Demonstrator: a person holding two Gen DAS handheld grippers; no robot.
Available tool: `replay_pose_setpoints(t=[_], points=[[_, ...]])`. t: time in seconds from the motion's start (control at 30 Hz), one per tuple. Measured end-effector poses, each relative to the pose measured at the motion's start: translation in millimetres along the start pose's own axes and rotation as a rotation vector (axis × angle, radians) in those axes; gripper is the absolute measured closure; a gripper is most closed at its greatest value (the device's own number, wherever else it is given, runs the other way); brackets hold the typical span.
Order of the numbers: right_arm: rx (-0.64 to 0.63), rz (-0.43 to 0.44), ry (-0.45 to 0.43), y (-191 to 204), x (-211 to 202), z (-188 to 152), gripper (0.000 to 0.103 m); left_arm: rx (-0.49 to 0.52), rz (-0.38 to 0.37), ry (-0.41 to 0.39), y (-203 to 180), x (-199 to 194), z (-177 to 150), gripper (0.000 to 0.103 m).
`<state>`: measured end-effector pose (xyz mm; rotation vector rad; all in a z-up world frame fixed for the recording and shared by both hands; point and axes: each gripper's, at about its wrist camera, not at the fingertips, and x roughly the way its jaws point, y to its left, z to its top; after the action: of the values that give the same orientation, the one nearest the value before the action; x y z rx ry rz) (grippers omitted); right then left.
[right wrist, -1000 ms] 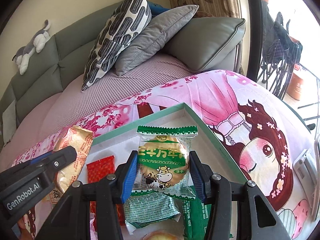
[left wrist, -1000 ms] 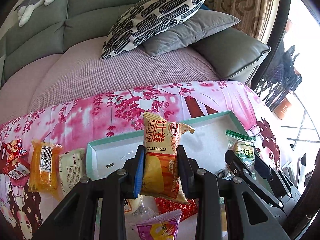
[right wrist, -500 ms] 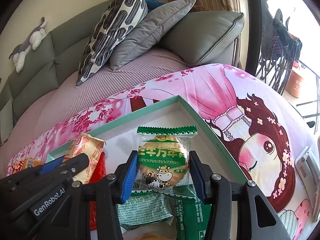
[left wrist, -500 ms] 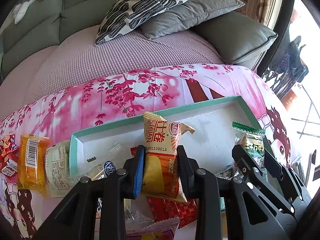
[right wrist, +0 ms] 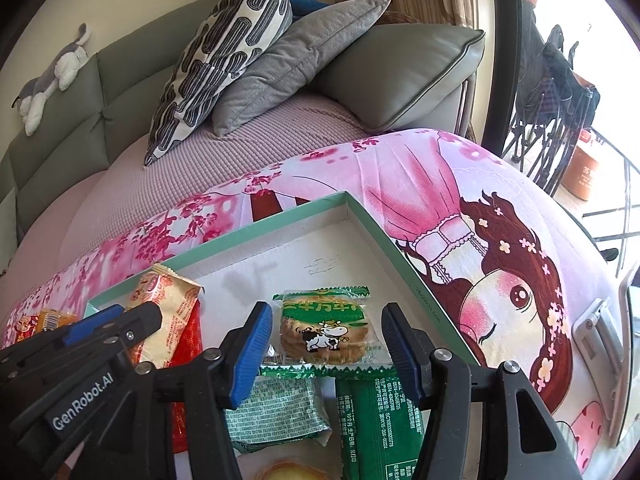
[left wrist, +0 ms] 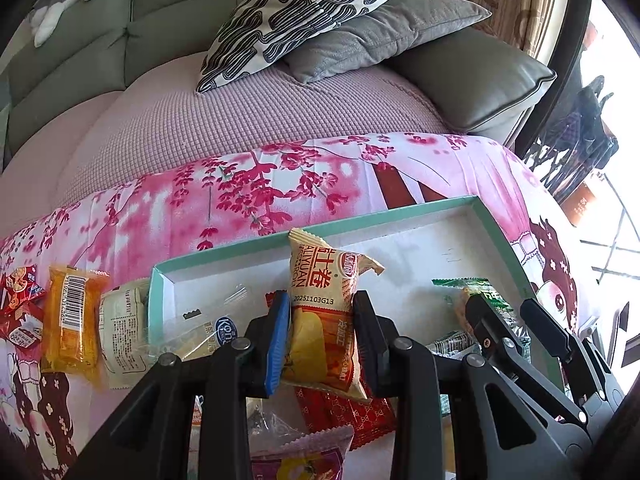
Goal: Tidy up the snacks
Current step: 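Lower both packs into the tray and open both grippers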
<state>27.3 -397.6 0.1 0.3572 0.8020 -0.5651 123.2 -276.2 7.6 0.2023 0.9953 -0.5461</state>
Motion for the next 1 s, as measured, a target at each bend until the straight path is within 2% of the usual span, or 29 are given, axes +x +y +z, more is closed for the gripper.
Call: replay_pose_setpoints(t=[0.3,0.37,0.4,0.5,0.57,0.63,0.7,0.73,0.77,0.8,0.93,1.0], points=[[-0.012,-0.002,0.004,0.5,-12.6,3.8,0.035,-0.018,0.005,-0.049,7.1,-24.0,4.1,0.068],[-0.014,0.0,0.003,0.7,-13.1,3.8,0.033,-0.023,0.008,-0.057,9.3,-27.0,3.8,0.06],[-0.014,0.004,0.007,0.7,-12.5,3.6,0.031,-0.026,0.011,-0.06,10.3,-28.2,3.4,0.059],[-0.034,0.004,0.038,3.8,-5.9,1.5,0.021,-0.038,0.022,-0.057,13.8,-27.0,3.0,0.055],[-0.051,-0.006,0.052,6.3,-1.6,-0.7,0.014,-0.053,0.028,-0.057,17.2,-26.4,2.3,0.041],[-0.05,-0.002,0.058,6.3,0.4,-1.6,0.011,-0.063,0.037,-0.063,20.4,-26.7,1.7,0.035],[-0.042,0.006,0.06,5.2,1.5,-1.7,0.006,-0.073,0.049,-0.068,23.9,-26.4,1.8,0.035],[-0.042,0.005,0.061,4.9,1.9,-1.9,0.0,-0.079,0.057,-0.068,25.8,-25.7,1.7,0.032],[-0.043,0.004,0.058,5.0,2.0,-2.1,0.0,-0.085,0.065,-0.066,27.8,-24.7,1.7,0.024],[-0.047,0.003,0.055,5.4,2.2,-2.1,0.0,-0.09,0.073,-0.066,30.0,-23.6,1.4,0.021],[-0.055,0.013,0.059,7.5,3.6,-2.7,0.0,-0.116,0.088,-0.062,38.3,-19.9,-0.5,0.02],[-0.062,0.009,0.058,8.7,3.7,-2.7,0.0,-0.131,0.088,-0.059,42.5,-18.4,-1.7,0.016]])
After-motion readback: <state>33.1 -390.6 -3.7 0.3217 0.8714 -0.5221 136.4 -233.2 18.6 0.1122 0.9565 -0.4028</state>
